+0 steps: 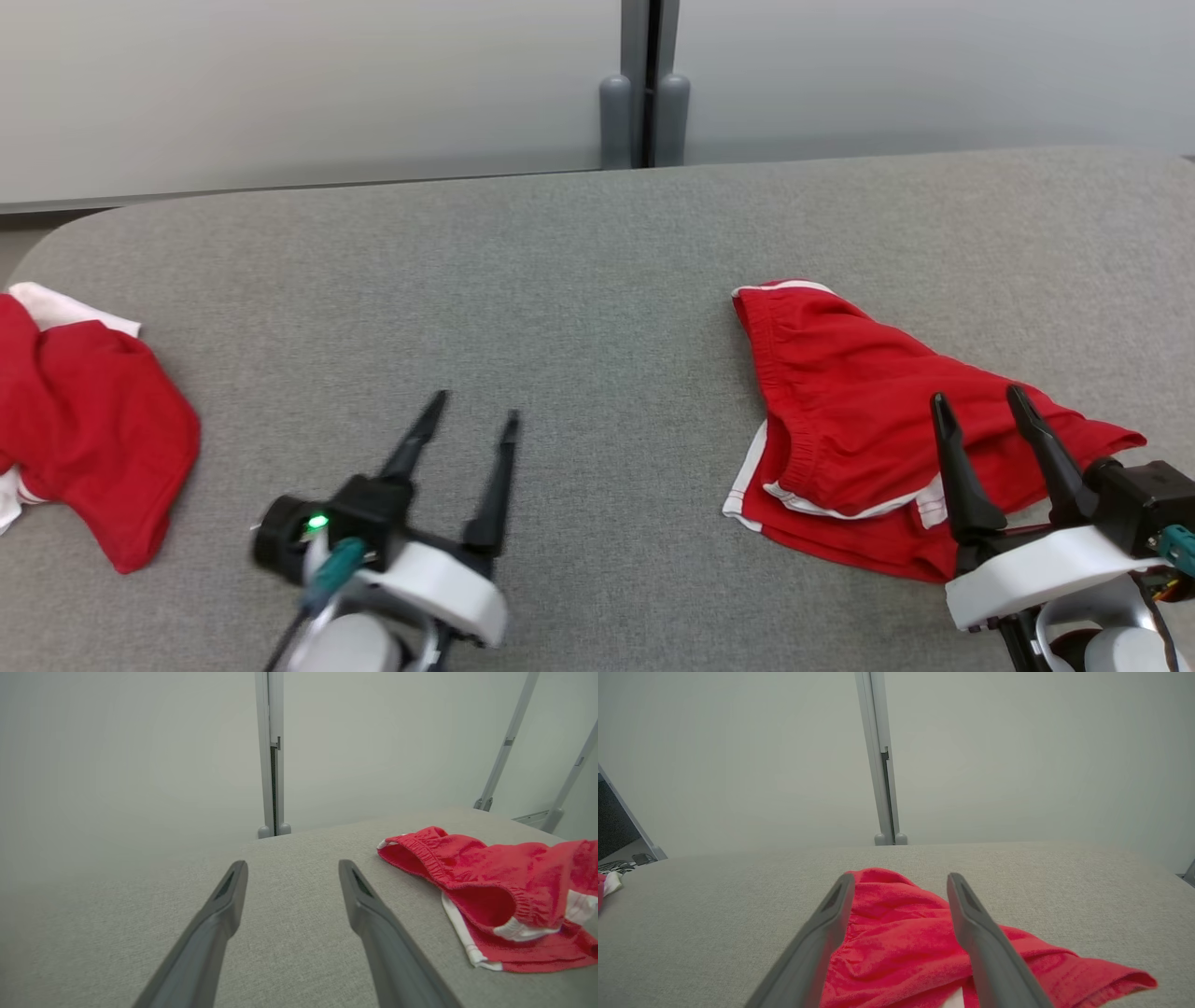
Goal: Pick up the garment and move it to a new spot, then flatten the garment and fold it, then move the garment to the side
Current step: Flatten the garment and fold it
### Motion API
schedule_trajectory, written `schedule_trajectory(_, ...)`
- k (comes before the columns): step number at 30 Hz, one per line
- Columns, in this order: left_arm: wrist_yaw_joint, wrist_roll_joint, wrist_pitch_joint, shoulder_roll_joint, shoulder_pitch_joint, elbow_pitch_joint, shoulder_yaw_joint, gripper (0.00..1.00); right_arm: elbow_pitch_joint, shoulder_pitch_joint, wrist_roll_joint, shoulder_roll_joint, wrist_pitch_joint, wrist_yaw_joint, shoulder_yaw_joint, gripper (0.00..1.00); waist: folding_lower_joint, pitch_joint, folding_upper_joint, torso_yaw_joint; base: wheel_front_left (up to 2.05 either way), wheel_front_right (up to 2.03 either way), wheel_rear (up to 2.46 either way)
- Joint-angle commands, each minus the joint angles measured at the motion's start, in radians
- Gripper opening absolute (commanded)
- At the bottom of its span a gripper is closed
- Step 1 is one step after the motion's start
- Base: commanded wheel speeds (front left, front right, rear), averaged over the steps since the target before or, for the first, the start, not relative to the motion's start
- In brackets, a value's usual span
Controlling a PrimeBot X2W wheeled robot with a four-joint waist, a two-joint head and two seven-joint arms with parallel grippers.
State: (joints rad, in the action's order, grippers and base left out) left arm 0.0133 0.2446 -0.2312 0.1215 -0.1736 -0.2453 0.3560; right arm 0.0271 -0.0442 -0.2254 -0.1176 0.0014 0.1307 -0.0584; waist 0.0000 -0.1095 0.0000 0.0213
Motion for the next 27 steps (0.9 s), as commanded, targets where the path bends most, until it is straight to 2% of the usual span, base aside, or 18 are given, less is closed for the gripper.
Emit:
schedule_trajectory(1, 0.008, -0.005, 0.002, -0.002, -0.017, -0.003, 0.008, 1.00, -0.001, -0.011, -0.001, -0.002, 0.004, 0.000, -0.002, 1.00, 0.0000, -0.010, 0.0000, -0.010, 0.00, 0.00, 0.00)
schedule_trajectory(4, 0.051, -0.014, 0.023, -0.032, -0.065, -0.031, 0.091, 1.00, -0.001, -0.020, -0.006, -0.002, 0.004, 0.000, -0.003, 1.00, 0.0000, -0.036, 0.0000, -0.034, 0.00, 0.00, 0.00)
schedule_trajectory(8, 0.087, -0.003, 0.042, -0.057, -0.131, -0.078, 0.209, 1.00, -0.001, -0.043, -0.011, -0.004, -0.003, 0.000, -0.010, 1.00, 0.0000, -0.086, 0.0000, -0.081, 0.00, 0.00, 0.00)
schedule_trajectory(13, 0.107, 0.041, 0.055, -0.068, -0.218, -0.151, 0.326, 1.00, 0.008, -0.078, -0.026, -0.002, -0.022, 0.000, -0.019, 1.00, 0.0000, -0.153, 0.0000, -0.152, 0.00, 0.00, 0.00)
schedule_trajectory(19, 0.111, 0.134, 0.057, -0.067, -0.297, -0.213, 0.430, 1.00, 0.040, -0.104, -0.049, 0.009, -0.050, 0.000, -0.025, 1.00, 0.0000, -0.203, 0.0000, -0.224, 0.00, 0.00, 0.00)
schedule_trajectory(20, 0.110, 0.146, 0.057, -0.068, -0.306, -0.224, 0.443, 0.83, 0.044, -0.105, -0.048, 0.010, -0.055, 0.000, -0.024, 1.00, 0.0000, -0.208, 0.0000, -0.231, 0.00, 0.00, 0.00)
schedule_trajectory(21, 0.101, 0.154, 0.050, -0.068, -0.316, -0.233, 0.449, 0.33, 0.050, -0.107, -0.049, 0.011, -0.059, 0.000, -0.023, 1.00, 0.0000, -0.213, 0.0000, -0.237, 0.00, 0.00, 0.00)
schedule_trajectory(22, 0.096, 0.158, 0.046, -0.068, -0.326, -0.243, 0.457, 0.00, 0.055, -0.108, -0.052, 0.012, -0.064, 0.000, -0.023, 1.00, 0.0000, -0.216, 0.0000, -0.241, 0.00, 0.00, 0.00)
schedule_trajectory(27, 0.046, 0.187, 0.003, -0.068, -0.358, -0.259, 0.439, 0.00, 0.074, -0.116, -0.057, 0.014, -0.080, 0.000, -0.012, 1.00, 0.0000, -0.223, 0.0000, -0.241, 0.00, 0.00, 0.00)
